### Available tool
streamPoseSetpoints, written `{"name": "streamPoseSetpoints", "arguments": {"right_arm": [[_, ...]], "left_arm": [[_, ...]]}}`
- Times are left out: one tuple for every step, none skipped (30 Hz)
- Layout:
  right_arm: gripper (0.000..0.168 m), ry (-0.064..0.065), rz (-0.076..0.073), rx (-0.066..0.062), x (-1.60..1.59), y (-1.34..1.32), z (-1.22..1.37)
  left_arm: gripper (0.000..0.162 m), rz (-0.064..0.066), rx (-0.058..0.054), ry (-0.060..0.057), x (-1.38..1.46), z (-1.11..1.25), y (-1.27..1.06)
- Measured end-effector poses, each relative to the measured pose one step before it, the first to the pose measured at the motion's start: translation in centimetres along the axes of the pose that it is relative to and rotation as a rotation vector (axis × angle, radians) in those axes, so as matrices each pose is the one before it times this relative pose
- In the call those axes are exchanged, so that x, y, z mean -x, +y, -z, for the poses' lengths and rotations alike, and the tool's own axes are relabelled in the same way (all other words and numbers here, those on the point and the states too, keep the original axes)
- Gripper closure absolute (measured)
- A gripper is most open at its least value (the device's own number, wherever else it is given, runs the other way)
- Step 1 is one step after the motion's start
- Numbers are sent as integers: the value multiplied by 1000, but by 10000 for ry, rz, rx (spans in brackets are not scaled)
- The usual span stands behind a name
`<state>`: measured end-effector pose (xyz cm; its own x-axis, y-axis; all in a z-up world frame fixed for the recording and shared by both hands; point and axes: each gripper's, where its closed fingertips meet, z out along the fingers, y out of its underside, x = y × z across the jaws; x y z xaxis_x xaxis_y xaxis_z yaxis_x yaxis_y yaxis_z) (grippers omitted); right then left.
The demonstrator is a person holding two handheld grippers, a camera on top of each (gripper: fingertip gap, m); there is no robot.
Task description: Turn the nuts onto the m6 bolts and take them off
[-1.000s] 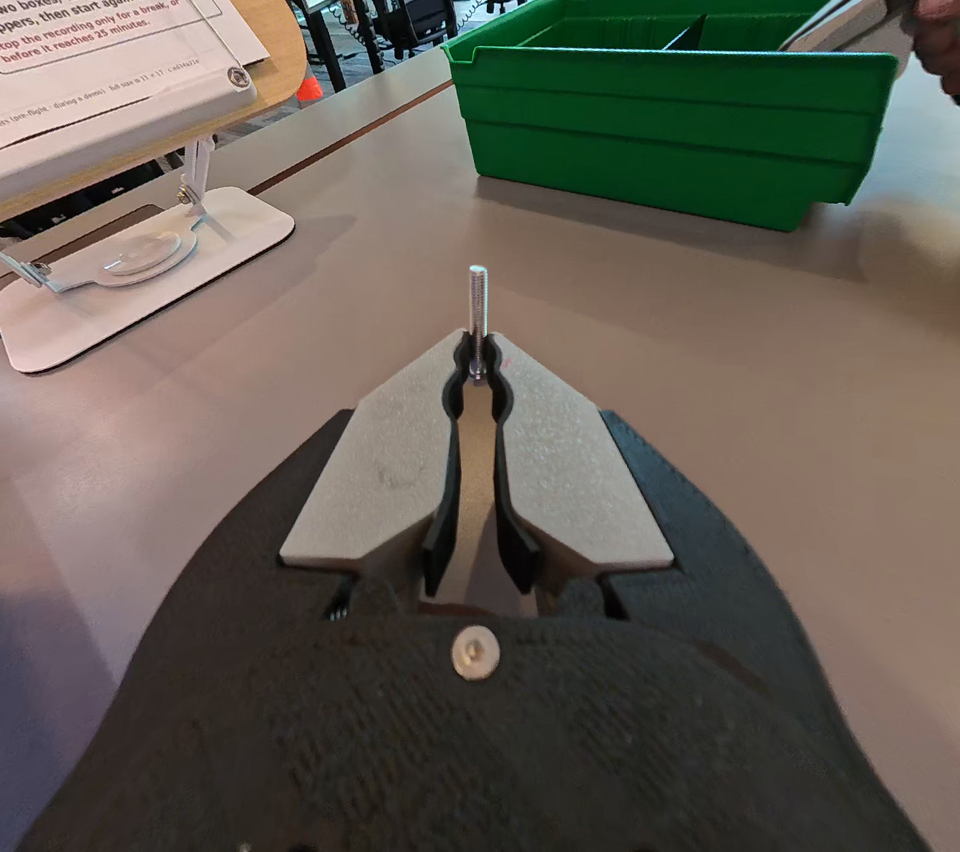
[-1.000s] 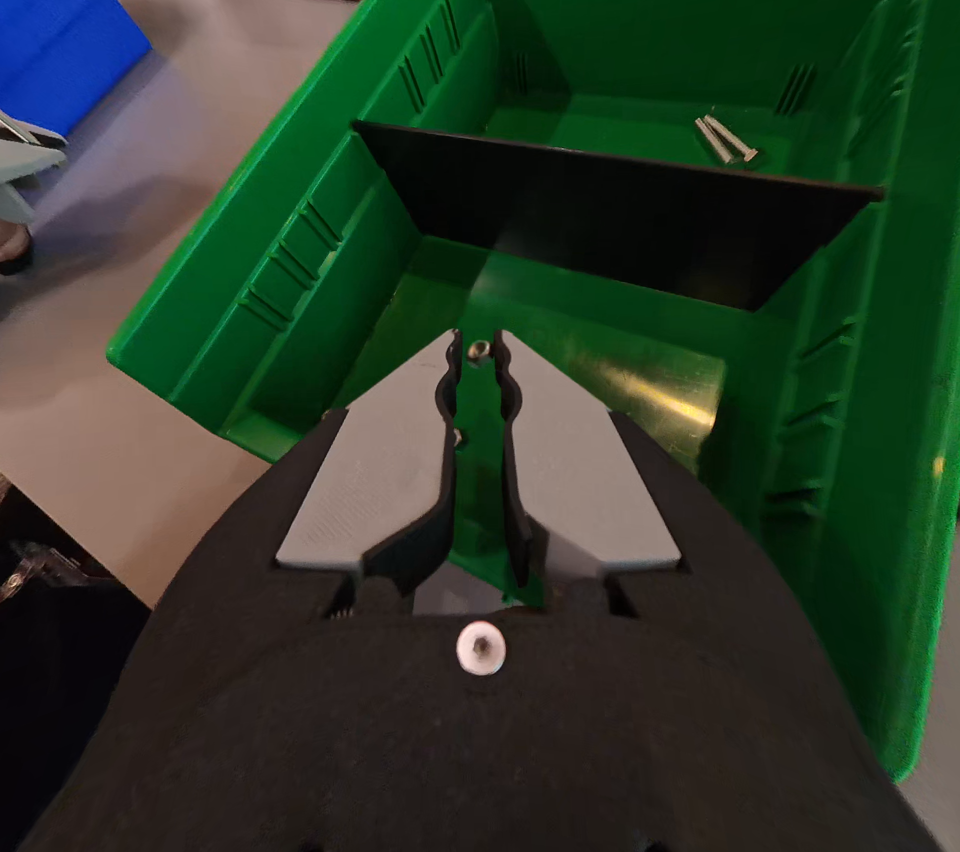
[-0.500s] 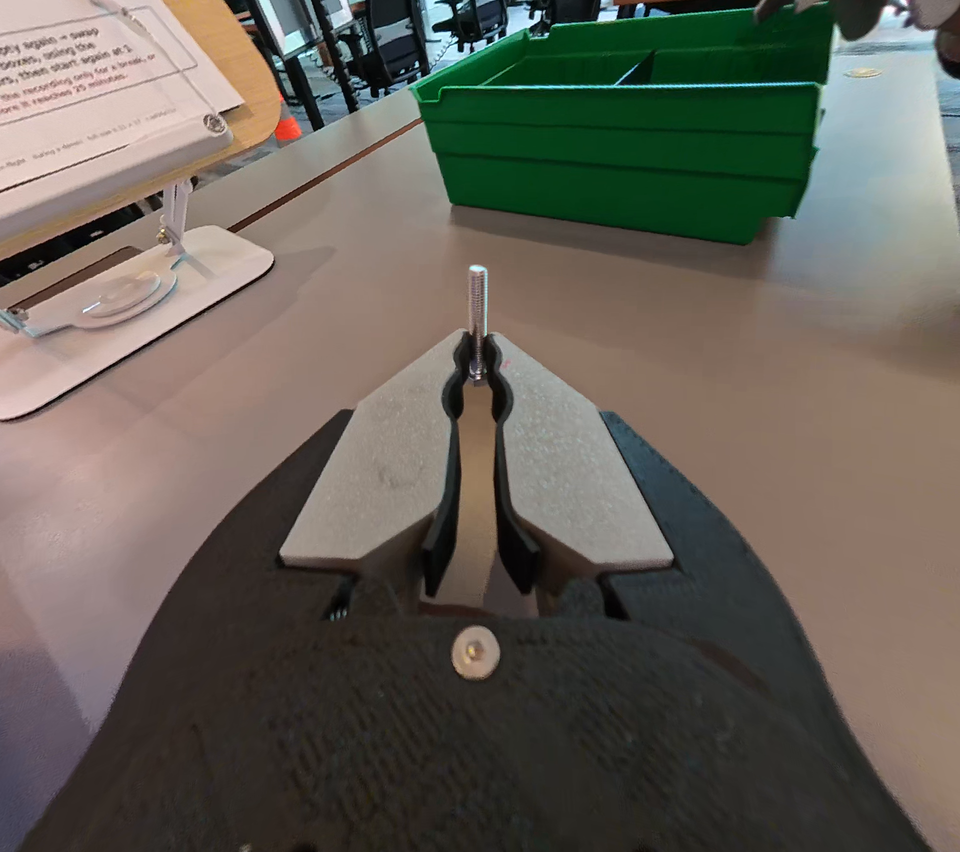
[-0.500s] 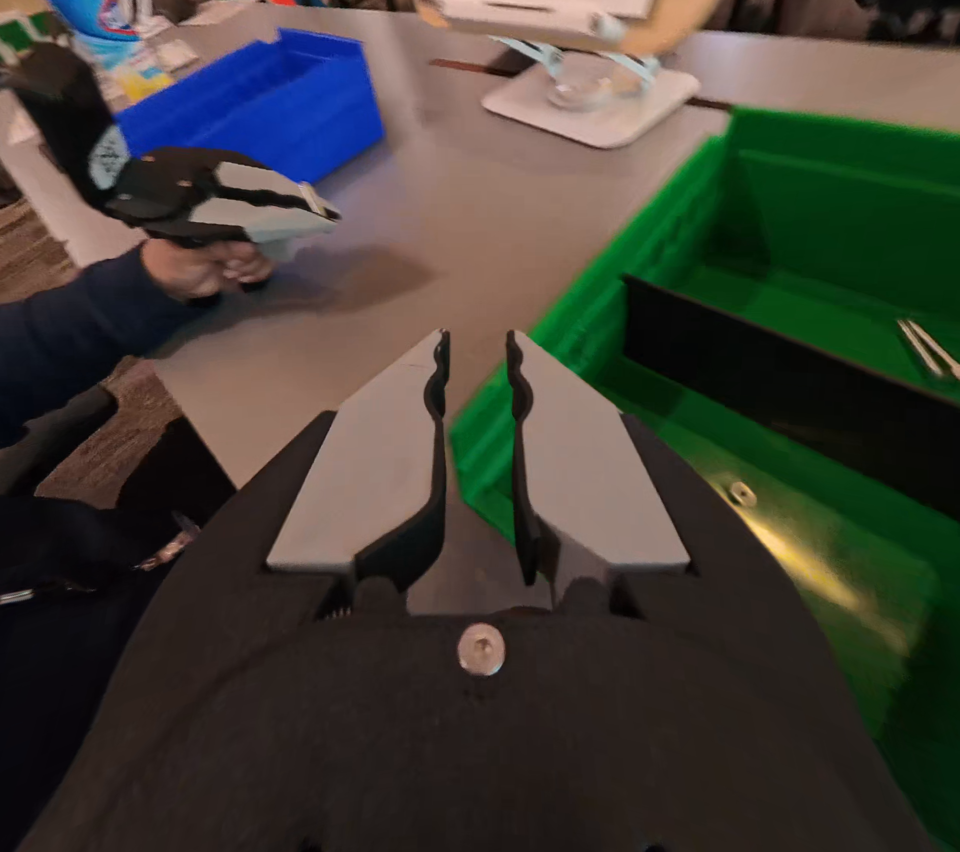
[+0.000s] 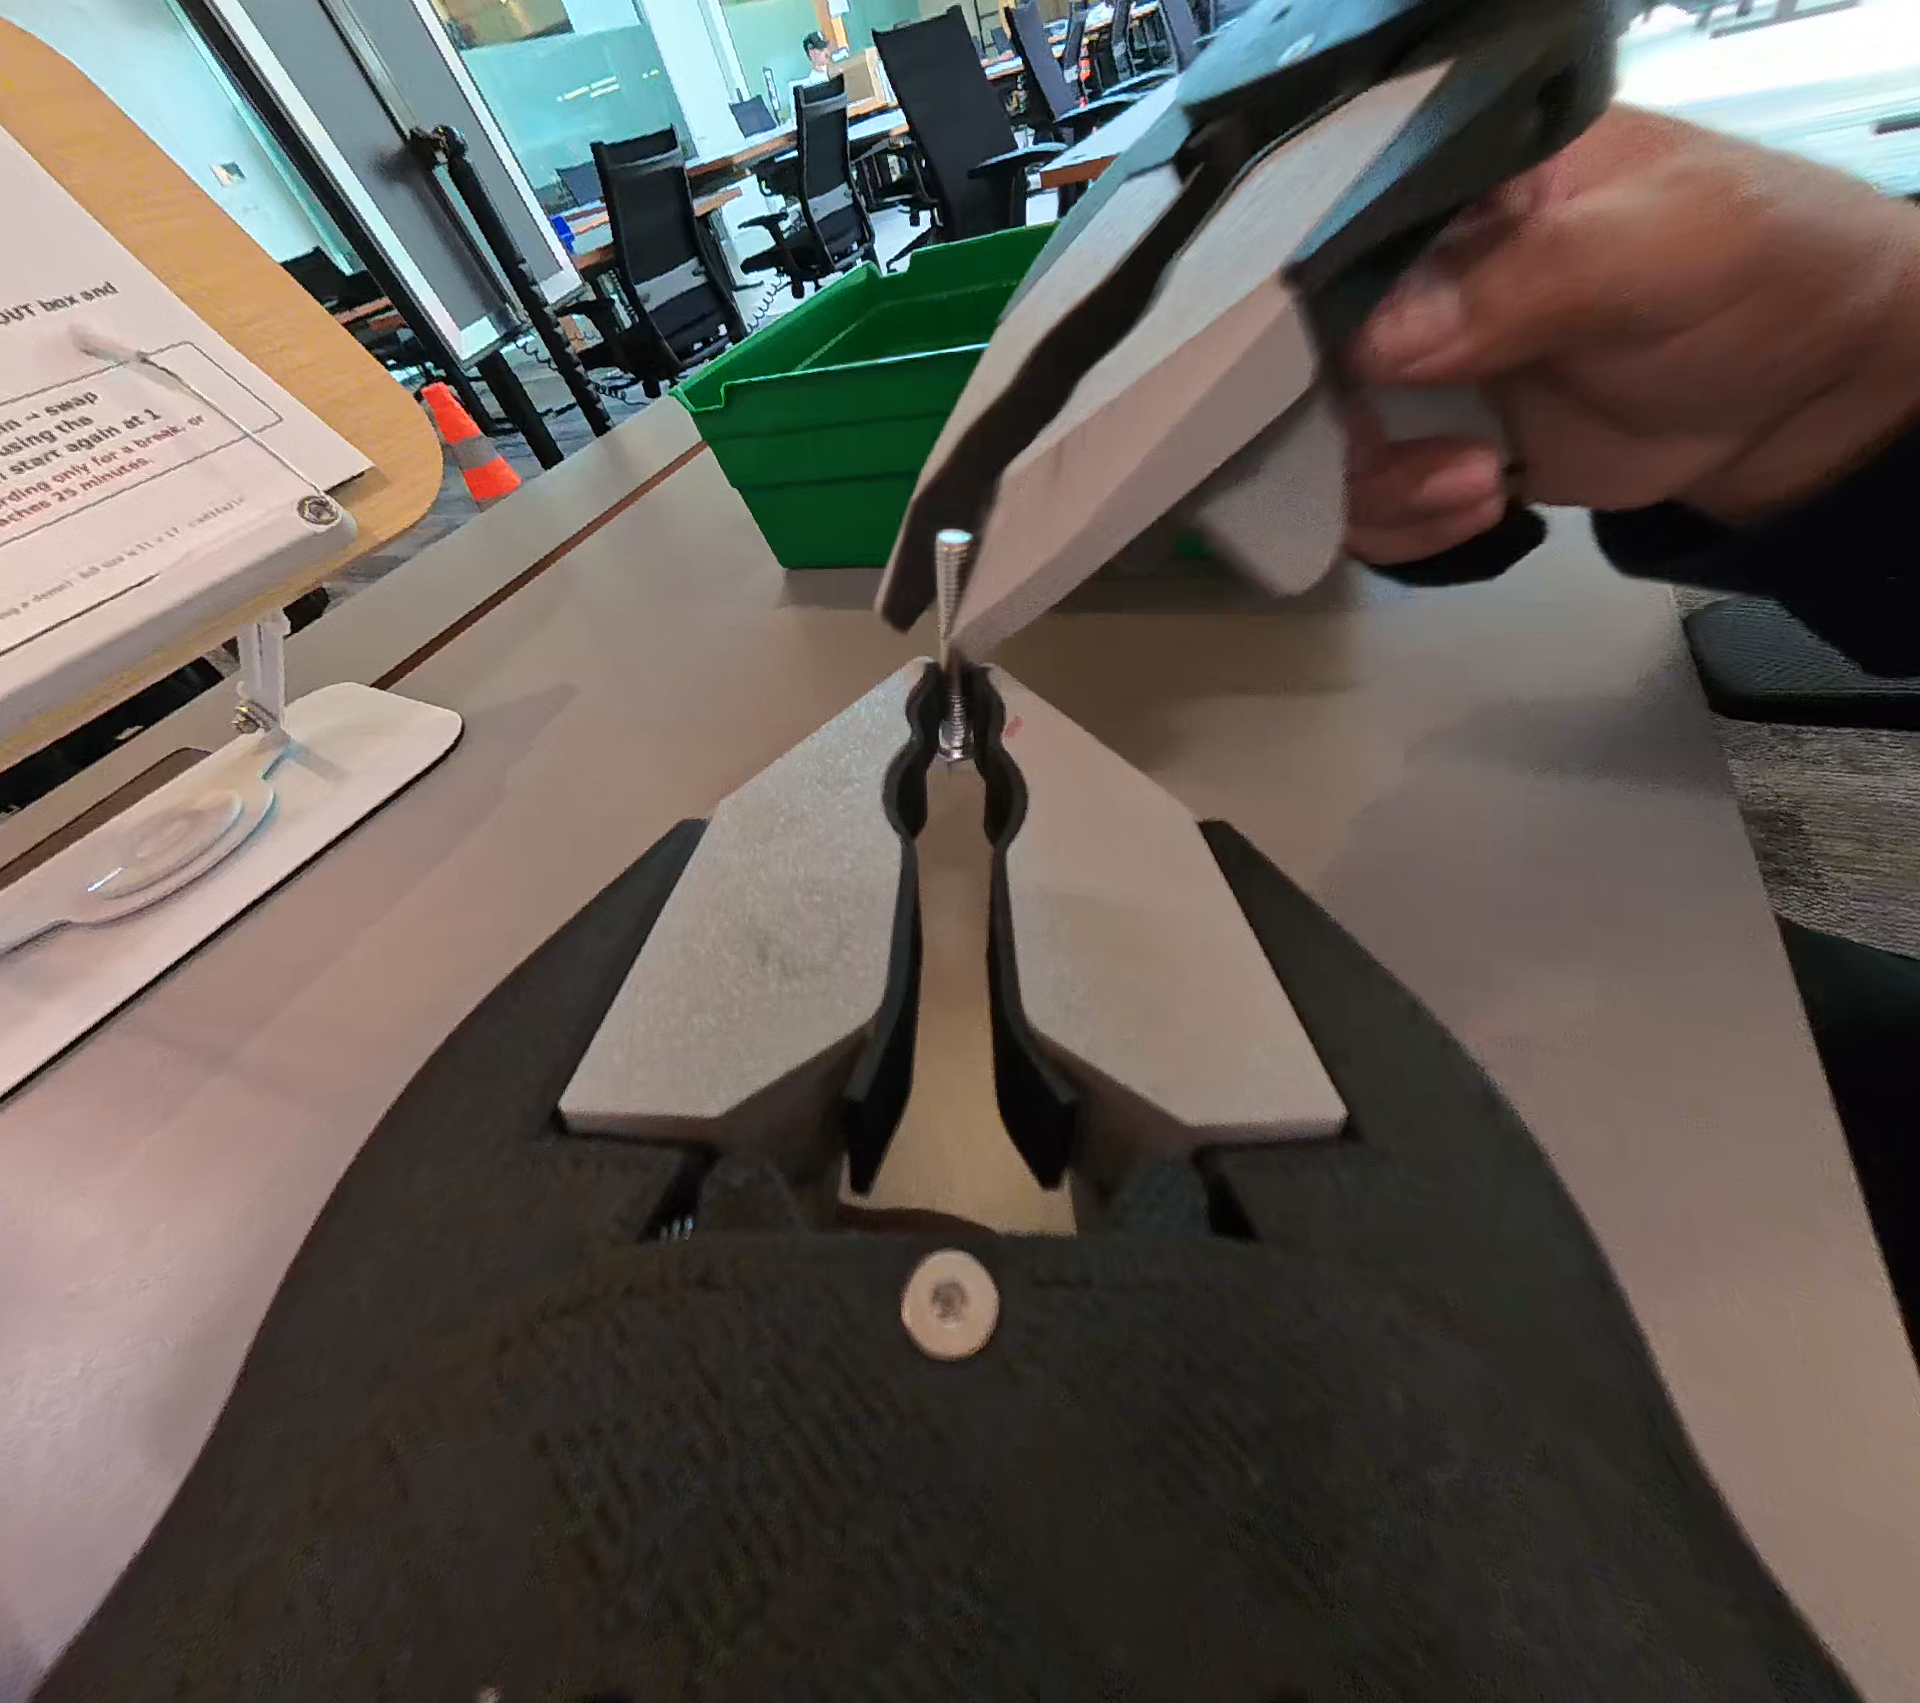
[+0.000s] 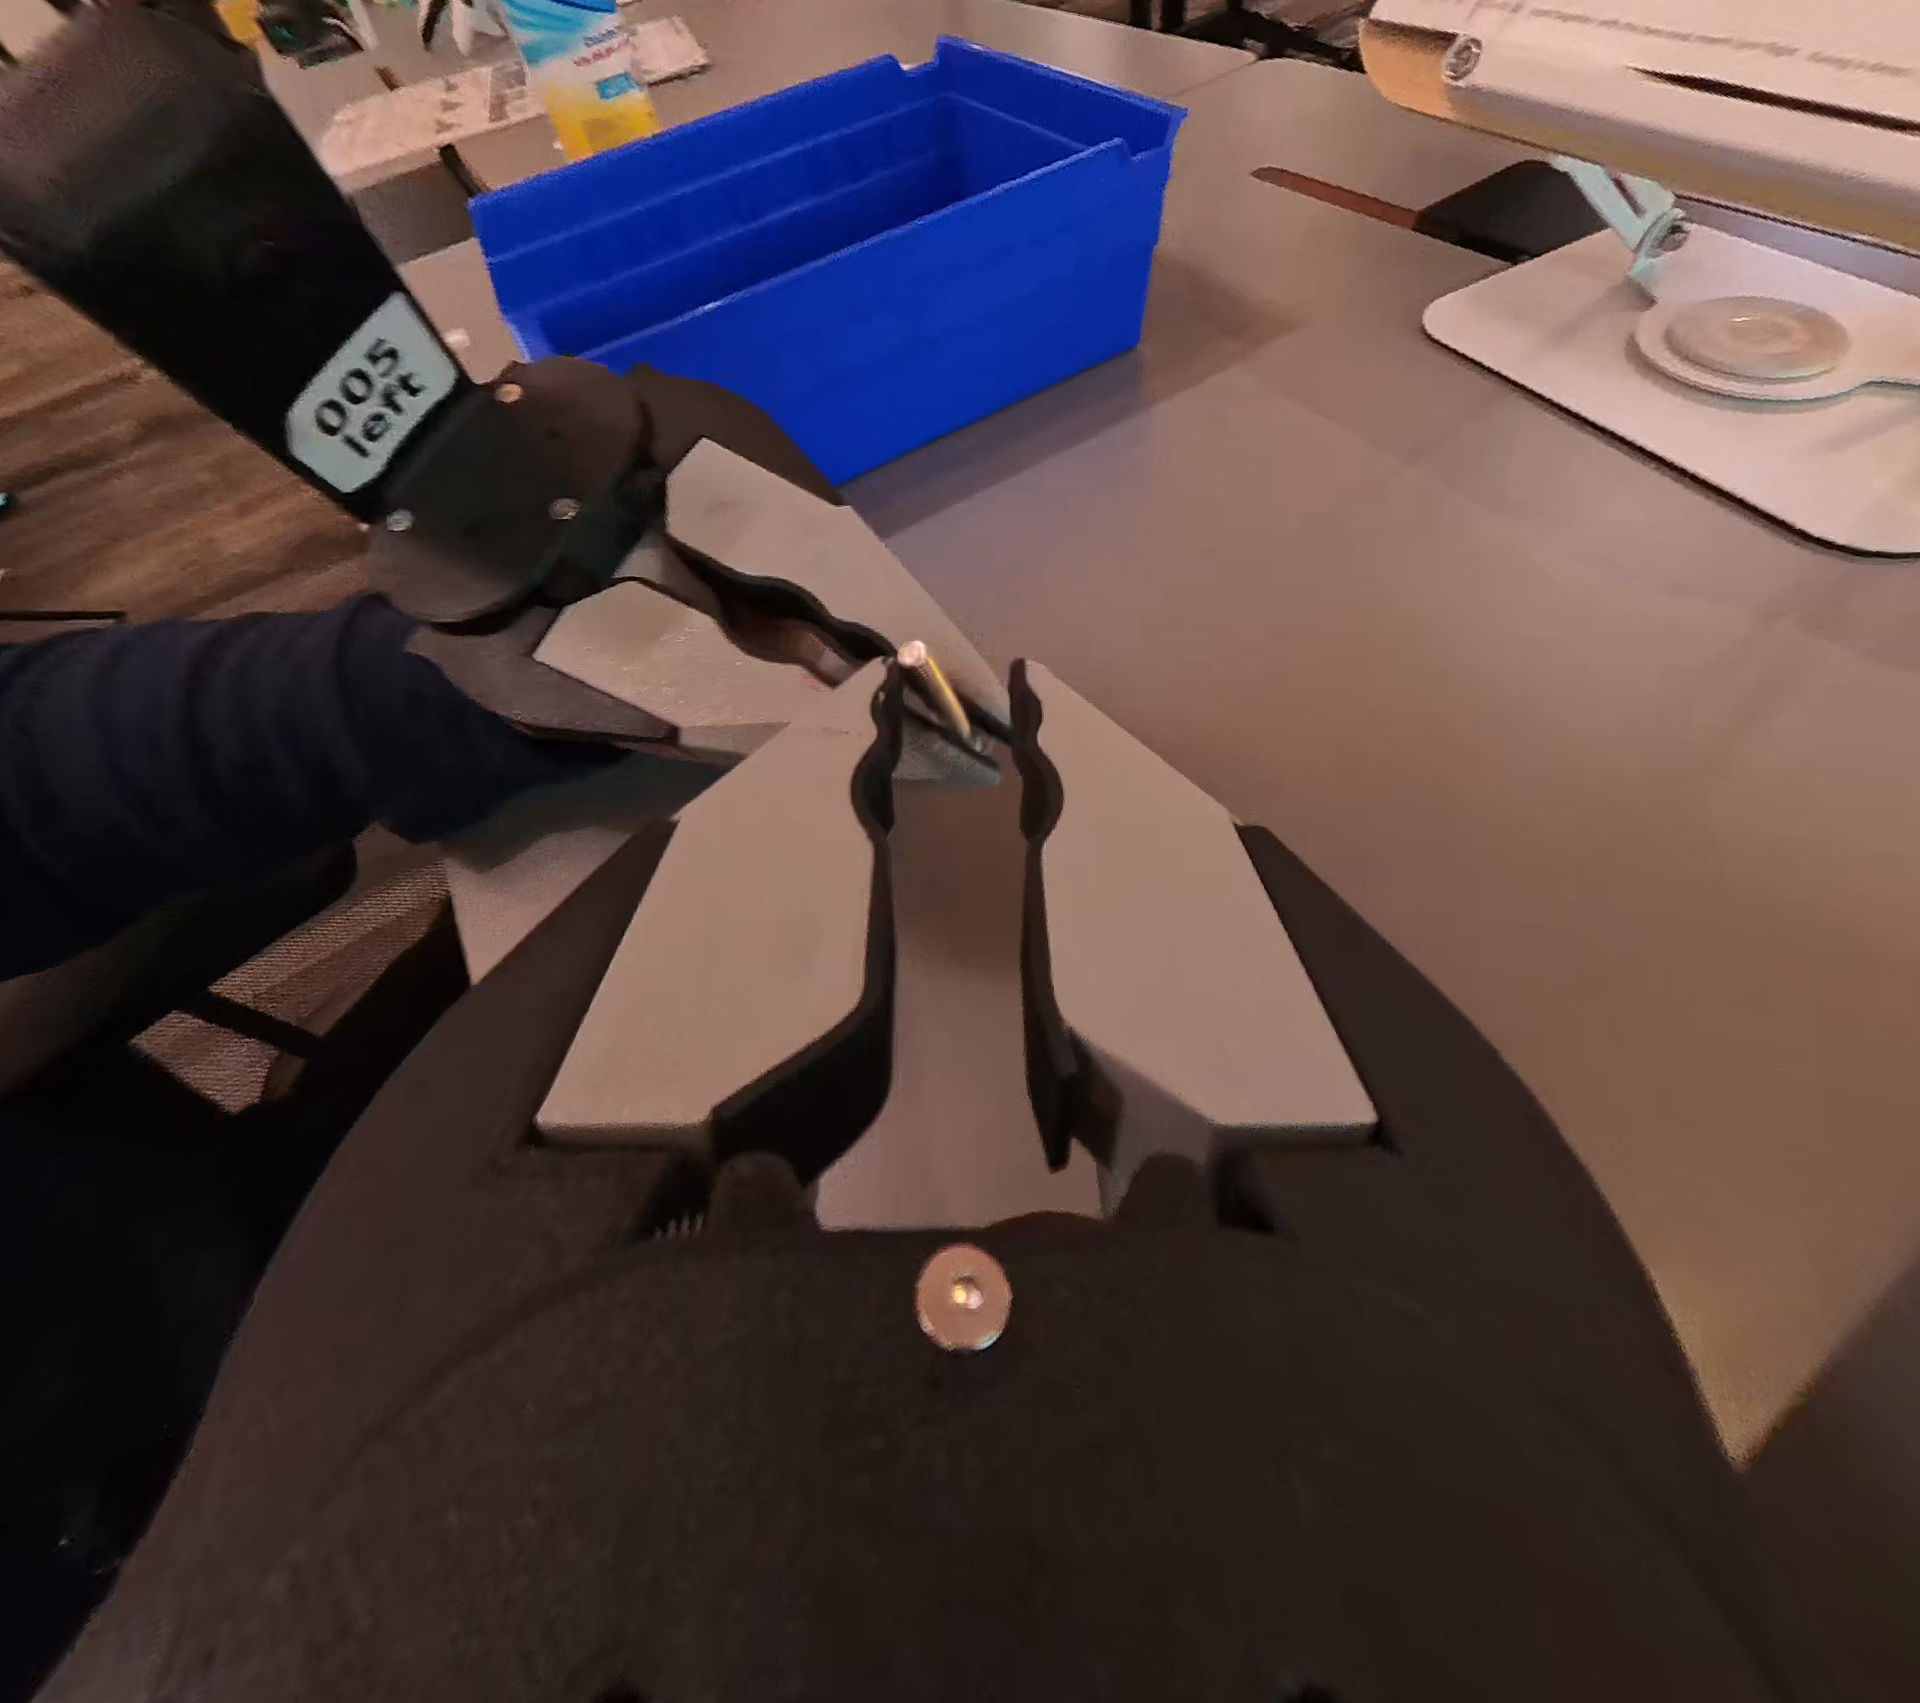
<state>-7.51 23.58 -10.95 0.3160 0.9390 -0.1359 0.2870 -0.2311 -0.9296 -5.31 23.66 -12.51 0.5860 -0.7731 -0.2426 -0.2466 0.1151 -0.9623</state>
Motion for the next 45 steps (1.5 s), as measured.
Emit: {"name": "streamPoseSetpoints", "arguments": {"right_arm": [[154,-170,-3,-92,95,-71,-285],[163,-263,-37,-124,246,-104,-151],[164,40,-6,-72,-196,-16,-107],[166,213,83,-8,-429,44,-19],[166,185,114,-7,-314,33,26],[166,283,93,-29,-439,-37,91],[167,251,123,-34,-407,-77,178],[166,89,51,87,-228,48,114],[166,239,15,34,-510,-58,195],[166,350,78,-38,-750,-250,352],[166,293,61,-95,-759,-424,499],[166,266,23,-93,-854,-511,618],[166,426,52,-64,-1301,-610,784],[166,637,130,-64,-1879,-731,970],[166,820,206,-56,-2485,-821,1063],[166,946,225,-16,-3072,-737,968],[166,897,120,88,-3358,-442,660],[166,791,-49,88,-3443,-218,313],[166,651,-181,57,-3288,-7,-41],[166,427,-303,240,-2851,453,-337],[162,168,-362,444,-2173,856,-498],[149,-48,-421,535,-1494,1068,-533],[138,-93,-371,371,-1013,861,-381],[135,51,-213,53,-795,487,-92],[135,109,-69,-148,-455,205,206],[135,78,-7,-240,-46,37,432],[137,-46,-3,-321,408,-130,531],[138,-230,-10,-326,911,-194,527],[138,-348,11,-225,1269,-136,452],[138,-399,74,-119,1525,-90,347],[138,-407,221,-66,1663,-81,224],[138,-258,306,41,1489,47,134],[138,-74,276,37,1191,51,92],[138,-100,229,-49,1173,-33,65],[138,-192,166,-88,1227,-55,51],[138,-207,98,-65,1140,-3,18],[138,-201,37,-8,1012,101,-7],[138,-242,-25,48,947,158,12],[137,-233,-57,21,839,113,98],[137,-169,-36,-61,678,-7,194],[137,-127,15,-78,548,-18,245],[137,-76,56,-14,399,40,244],[137,12,72,47,178,120,217],[137,56,70,81,43,138,195],[137,52,66,71,-6,126,176]], "left_arm": [[159,36,35,-43,50,-13,6],[159,24,52,-110,173,-15,64],[159,41,40,-88,162,-15,67],[159,102,37,-13,79,-43,96],[159,198,33,-93,222,-68,119],[156,192,100,-148,355,-52,205],[147,193,85,-278,579,-46,170],[138,247,-47,-211,513,5,-40],[134,199,51,-36,242,45,52],[132,110,45,-84,261,42,64],[131,39,17,-84,190,41,31],[130,-1,22,-2,11,22,33],[130,-38,45,1,-32,2,71],[131,-75,98,-48,30,-46,147],[132,-100,114,-43,14,-61,200],[134,-68,105,0,-56,-82,186],[135,-25,96,-5,-43,-68,170],[135,-27,73,-15,-13,-71,141],[136,-16,59,32,-71,-66,117],[136,5,48,43,-83,-41,79],[136,-15,22,18,-39,-23,39],[137,-24,34,-1,-1,-23,65],[137,-9,49,-19,49,-21,91],[137,5,43,-17,47,-30,103],[137,14,57,-20,51,-44,128],[137,-6,67,-39,53,-58,141],[137,-34,59,-55,63,-83,150],[137,-36,52,-56,59,-109,165],[137,-16,93,-27,32,-152,239],[136,26,116,-25,77,-107,155],[136,51,6,-53,137,-14,11],[136,51,-72,-117,234,74,-79],[136,50,-77,-81,192,129,-92],[136,38,-27,-102,215,137,-33],[136,-10,-13,-147,259,154,-32],[136,-19,-64,-206,304,188,-127],[136,45,-65,-177,212,229,-153],[135,144,-33,-148,100,334,-123],[133,244,-58,-178,38,549,-125],[133,236,-83,-195,2,782,-111],[132,100,9,-269,129,997,20],[131,-82,72,-370,375,1205,69],[130,-158,48,-359,520,1439,-16],[130,-161,8,-242,537,1647,-142],[130,39,-109,-333,891,1778,-270]]}}
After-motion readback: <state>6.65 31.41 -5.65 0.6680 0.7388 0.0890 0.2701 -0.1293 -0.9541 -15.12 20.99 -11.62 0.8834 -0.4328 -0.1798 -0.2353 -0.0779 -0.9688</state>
